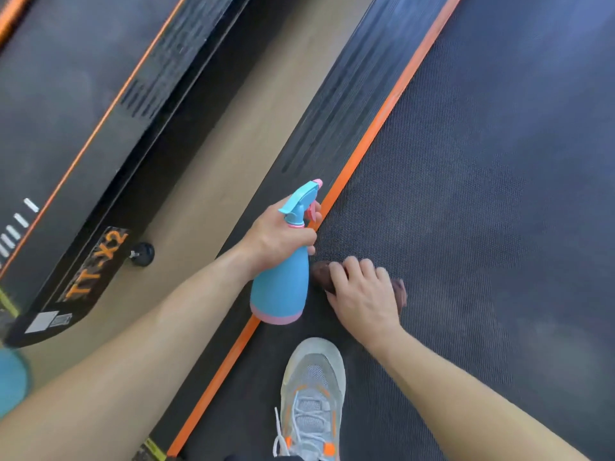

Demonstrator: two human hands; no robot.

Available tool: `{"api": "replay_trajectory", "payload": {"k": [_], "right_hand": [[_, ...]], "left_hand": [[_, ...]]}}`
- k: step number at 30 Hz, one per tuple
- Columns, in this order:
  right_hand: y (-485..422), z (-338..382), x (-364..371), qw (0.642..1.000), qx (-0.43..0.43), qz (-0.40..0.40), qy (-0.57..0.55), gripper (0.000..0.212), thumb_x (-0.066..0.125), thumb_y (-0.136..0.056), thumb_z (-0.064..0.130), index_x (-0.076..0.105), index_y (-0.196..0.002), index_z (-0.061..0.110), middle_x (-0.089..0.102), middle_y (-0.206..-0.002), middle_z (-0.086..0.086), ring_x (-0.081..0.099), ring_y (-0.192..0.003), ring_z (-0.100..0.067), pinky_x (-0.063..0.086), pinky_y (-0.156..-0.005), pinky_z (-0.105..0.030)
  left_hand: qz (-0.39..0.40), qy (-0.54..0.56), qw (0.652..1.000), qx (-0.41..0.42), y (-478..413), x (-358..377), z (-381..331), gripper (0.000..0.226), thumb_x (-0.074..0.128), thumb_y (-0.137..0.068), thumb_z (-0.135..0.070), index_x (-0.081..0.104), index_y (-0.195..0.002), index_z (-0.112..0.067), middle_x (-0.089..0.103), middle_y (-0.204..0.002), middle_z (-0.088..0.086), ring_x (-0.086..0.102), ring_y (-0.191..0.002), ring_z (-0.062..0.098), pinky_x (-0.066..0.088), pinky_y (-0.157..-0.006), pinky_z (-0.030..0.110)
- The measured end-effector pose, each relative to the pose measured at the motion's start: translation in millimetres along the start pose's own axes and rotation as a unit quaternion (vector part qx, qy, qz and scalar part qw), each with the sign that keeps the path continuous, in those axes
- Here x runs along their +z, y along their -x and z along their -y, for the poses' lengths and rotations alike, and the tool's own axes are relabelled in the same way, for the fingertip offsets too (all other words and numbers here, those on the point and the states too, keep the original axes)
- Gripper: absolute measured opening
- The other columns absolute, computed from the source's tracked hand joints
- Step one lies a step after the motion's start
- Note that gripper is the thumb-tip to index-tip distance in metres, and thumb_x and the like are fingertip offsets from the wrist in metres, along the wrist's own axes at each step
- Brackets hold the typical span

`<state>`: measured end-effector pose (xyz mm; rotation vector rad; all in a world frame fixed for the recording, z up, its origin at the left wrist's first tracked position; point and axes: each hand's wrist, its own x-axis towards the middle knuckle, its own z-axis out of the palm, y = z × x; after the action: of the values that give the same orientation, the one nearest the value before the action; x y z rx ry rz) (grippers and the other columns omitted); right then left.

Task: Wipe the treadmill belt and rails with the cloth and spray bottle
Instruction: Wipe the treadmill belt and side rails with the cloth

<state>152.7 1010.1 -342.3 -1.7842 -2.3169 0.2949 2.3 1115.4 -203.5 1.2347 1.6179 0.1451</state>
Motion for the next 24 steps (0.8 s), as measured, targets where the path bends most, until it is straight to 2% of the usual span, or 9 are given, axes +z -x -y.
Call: {"api": "replay_trajectory", "payload": {"k": [2, 3, 7, 10, 13, 15, 17, 21, 24], "right_hand": [[-5.5, -15.3, -1.5, 0.999, -0.051, 0.006, 0.007, 0.032, 0.067, -0.088, 0.043, 0.060, -0.101, 0.015, 0.056, -0.095, -0.009, 0.053, -0.083, -0.034, 0.041, -0.066, -0.044], [-17.2, -24.7, -2.0, 0.999, -0.031, -0.001, 0.022, 0.032, 0.065, -0.089, 0.044, 0.060, -0.101, 0.015, 0.056, -0.095, -0.010, 0.053, -0.084, -0.034, 0.041, -0.067, -0.044], [-55.6, -56.0, -18.3, 0.980, 0.195, -0.038, 0.008, 0.033, 0.061, -0.093, 0.043, 0.057, -0.104, 0.012, 0.056, -0.101, -0.016, 0.054, -0.089, -0.037, 0.041, -0.071, -0.045], [-19.6, -35.6, -25.2, 0.962, 0.274, -0.020, -0.002, 0.032, 0.063, -0.093, 0.040, 0.055, -0.106, 0.011, 0.055, -0.099, -0.017, 0.053, -0.087, -0.037, 0.042, -0.069, -0.046], [21.5, -22.8, -18.4, 0.974, 0.227, 0.017, 0.000, 0.033, 0.069, -0.090, 0.036, 0.057, -0.107, 0.011, 0.055, -0.096, -0.015, 0.052, -0.081, -0.036, 0.040, -0.066, -0.045], [19.7, -31.2, -11.4, 0.980, 0.197, 0.012, 0.004, 0.034, 0.072, -0.087, 0.036, 0.059, -0.104, 0.011, 0.054, -0.094, -0.015, 0.051, -0.080, -0.035, 0.040, -0.066, -0.044], [15.1, -33.7, -6.8, 0.982, 0.190, -0.003, 0.006, 0.035, 0.072, -0.085, 0.038, 0.059, -0.102, 0.010, 0.054, -0.093, -0.015, 0.051, -0.078, -0.035, 0.039, -0.065, -0.044], [17.8, -34.9, -7.3, 0.985, 0.168, -0.029, 0.002, 0.035, 0.071, -0.086, 0.041, 0.059, -0.102, 0.012, 0.055, -0.093, -0.012, 0.051, -0.079, -0.034, 0.041, -0.066, -0.044], [11.2, -51.0, -10.9, 0.994, 0.105, -0.037, 0.022, 0.035, 0.066, -0.089, 0.046, 0.061, -0.104, 0.015, 0.055, -0.094, -0.010, 0.052, -0.081, -0.033, 0.040, -0.067, -0.043]], "left_hand": [[-0.005, 0.001, 1.000, -0.012, 9.5, -1.4, -8.0, 0.040, 0.068, -0.084, -0.007, 0.063, -0.119, -0.026, 0.069, -0.114, -0.004, 0.073, -0.077, 0.011, 0.053, -0.067, 0.021], [-0.003, -0.003, 1.000, -0.015, 14.7, -2.5, -11.3, 0.039, 0.069, -0.081, -0.013, 0.064, -0.117, -0.025, 0.070, -0.116, -0.003, 0.075, -0.080, 0.016, 0.055, -0.071, 0.027], [0.010, -0.047, 0.999, -0.019, 45.6, -10.5, -28.7, 0.039, 0.063, -0.069, -0.024, 0.064, -0.108, -0.029, 0.068, -0.119, -0.010, 0.072, -0.086, 0.015, 0.053, -0.075, 0.030], [0.025, -0.075, 0.997, -0.019, 65.2, -17.0, -35.2, 0.037, 0.066, -0.076, -0.015, 0.063, -0.107, -0.035, 0.068, -0.120, -0.012, 0.072, -0.083, 0.016, 0.054, -0.074, 0.027], [0.055, -0.091, 0.994, -0.013, 70.9, -17.7, -41.7, 0.053, 0.065, -0.084, -0.003, 0.059, -0.112, -0.048, 0.068, -0.119, -0.013, 0.071, -0.090, 0.020, 0.053, -0.068, 0.018], [0.063, -0.099, 0.993, -0.012, 62.7, -11.8, -41.4, 0.049, 0.065, -0.076, -0.015, 0.063, -0.118, -0.041, 0.068, -0.116, -0.016, 0.069, -0.088, 0.012, 0.052, -0.073, 0.024], [0.071, -0.102, 0.992, 0.004, 50.7, -1.6, -38.1, 0.060, 0.063, -0.071, -0.020, 0.061, -0.125, -0.046, 0.066, -0.114, -0.018, 0.065, -0.087, 0.006, 0.049, -0.073, 0.021], [0.065, -0.107, 0.991, 0.037, 32.8, 15.3, -28.8, 0.054, 0.071, -0.081, -0.011, 0.058, -0.112, -0.053, 0.066, -0.117, -0.018, 0.063, -0.096, 0.009, 0.045, -0.071, 0.017], [0.060, -0.081, 0.993, 0.054, 23.8, 20.6, -19.8, 0.060, 0.069, -0.075, -0.019, 0.059, -0.128, -0.044, 0.068, -0.119, -0.017, 0.068, -0.093, 0.008, 0.050, -0.079, 0.029]]}}
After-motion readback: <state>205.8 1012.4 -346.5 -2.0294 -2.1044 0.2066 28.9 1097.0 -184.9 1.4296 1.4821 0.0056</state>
